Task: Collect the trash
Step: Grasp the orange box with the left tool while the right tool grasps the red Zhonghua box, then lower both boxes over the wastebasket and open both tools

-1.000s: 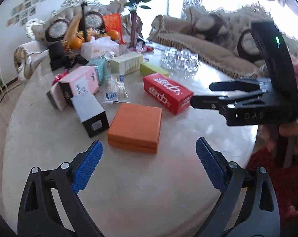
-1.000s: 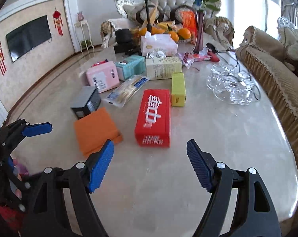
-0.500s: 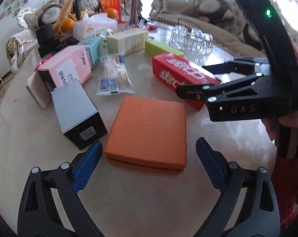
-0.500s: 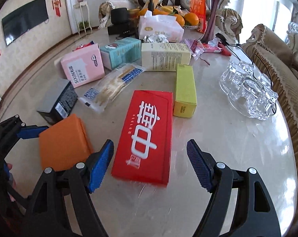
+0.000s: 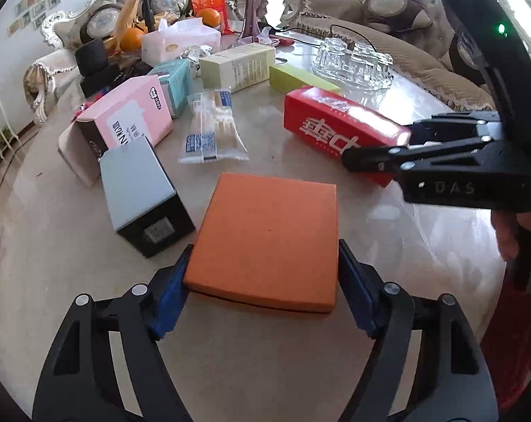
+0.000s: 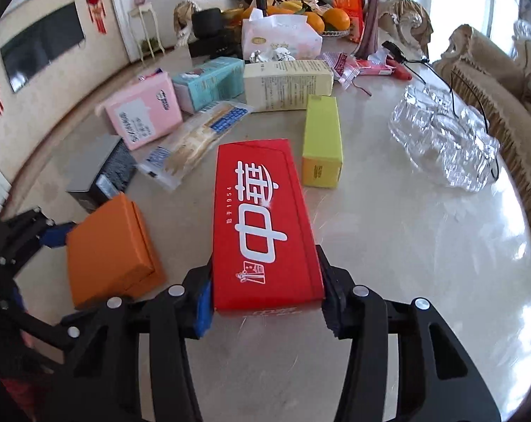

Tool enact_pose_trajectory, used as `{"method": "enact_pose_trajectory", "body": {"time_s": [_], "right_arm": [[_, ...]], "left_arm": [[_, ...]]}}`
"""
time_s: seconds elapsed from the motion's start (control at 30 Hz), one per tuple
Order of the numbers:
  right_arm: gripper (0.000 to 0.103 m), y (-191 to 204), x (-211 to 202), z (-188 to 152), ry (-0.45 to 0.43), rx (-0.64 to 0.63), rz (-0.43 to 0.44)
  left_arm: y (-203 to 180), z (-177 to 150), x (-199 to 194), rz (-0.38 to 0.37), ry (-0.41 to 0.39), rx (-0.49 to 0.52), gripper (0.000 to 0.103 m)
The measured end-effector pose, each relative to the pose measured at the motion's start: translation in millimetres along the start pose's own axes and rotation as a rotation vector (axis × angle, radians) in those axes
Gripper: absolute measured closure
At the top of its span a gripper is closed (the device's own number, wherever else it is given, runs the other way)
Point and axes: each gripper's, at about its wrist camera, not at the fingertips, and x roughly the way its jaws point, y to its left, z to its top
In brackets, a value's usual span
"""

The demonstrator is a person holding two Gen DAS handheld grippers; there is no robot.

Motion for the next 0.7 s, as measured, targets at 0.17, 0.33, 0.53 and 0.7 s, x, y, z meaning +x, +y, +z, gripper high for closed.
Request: {"method": "enact_pose_trajectory", "body": {"time_s": [0.17,0.33,0.53,0.7], "right_arm": [[0.056,2.9,-21.2,-16.8,-0.035,0.007,0.03],[0.056,3.9,-62.1,-41.7,-0.093,0.045,0.12],[0.056,37.1,-125.3,-94.5,-0.14,-0.031,0.221],[0.056,60.1,-147.6,-155.3,-0.059,-0.034,0.285]], "left_arm": [[1.8,-20.4,-23.2,-0.052,-0.049,-0.083,0.028],[6.7,-52.8,-79.9,-0.119,-0.155,-0.18,0.028],[-11.9,-113.6,-150.8,-0.126,-0.19,-0.194,0.028],[-33.4,-165.2,-157.5,-0.132,-0.095,-0.217,0.028]]}}
